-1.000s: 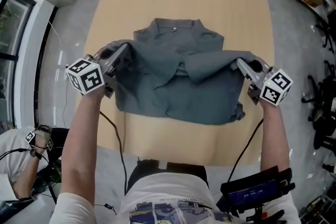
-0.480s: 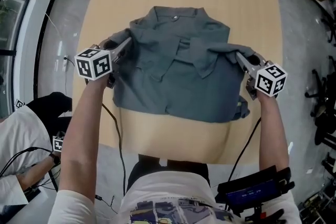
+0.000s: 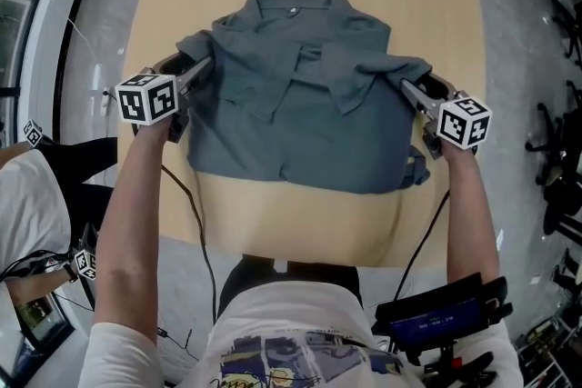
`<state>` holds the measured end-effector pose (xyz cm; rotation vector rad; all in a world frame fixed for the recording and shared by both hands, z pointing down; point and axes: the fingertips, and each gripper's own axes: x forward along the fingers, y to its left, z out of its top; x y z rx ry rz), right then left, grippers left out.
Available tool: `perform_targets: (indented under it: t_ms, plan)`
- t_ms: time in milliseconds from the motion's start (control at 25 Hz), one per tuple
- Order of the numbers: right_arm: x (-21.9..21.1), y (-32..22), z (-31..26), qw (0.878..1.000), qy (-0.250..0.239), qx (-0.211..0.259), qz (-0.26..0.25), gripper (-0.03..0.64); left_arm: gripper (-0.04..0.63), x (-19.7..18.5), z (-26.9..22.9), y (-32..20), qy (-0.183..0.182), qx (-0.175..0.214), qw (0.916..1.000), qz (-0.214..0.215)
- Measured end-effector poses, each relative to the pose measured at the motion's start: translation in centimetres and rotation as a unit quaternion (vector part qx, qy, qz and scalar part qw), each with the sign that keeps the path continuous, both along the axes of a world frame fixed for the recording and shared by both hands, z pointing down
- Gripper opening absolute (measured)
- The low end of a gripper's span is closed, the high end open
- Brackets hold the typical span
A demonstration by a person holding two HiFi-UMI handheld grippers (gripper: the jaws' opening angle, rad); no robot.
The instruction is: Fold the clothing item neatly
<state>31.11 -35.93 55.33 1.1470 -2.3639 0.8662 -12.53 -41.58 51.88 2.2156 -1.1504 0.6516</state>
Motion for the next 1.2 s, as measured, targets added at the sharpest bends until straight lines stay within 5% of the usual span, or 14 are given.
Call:
perform_targets:
  t_ms: [480,880,1200]
  plan:
    - [0.2,2.4,2.1,1.0,0.018,-0.006,0.023,0.212,0.238,-1.6,0.5,1.3,-0.004,0.019,0.9991,-0.037]
    - [3.1,5.0,0.0,0.997,0.059,0.022,0.037,0.212,0.229,2.9,-2.2,4.8,-0.002,0.057,0.9984,-0.007]
    - [-4.2,10.9,-4.2,0.996,0.081,0.034,0.035,0.212,0.218,-0.9,-6.4,12.0,0.023,0.083,0.9961,0.021]
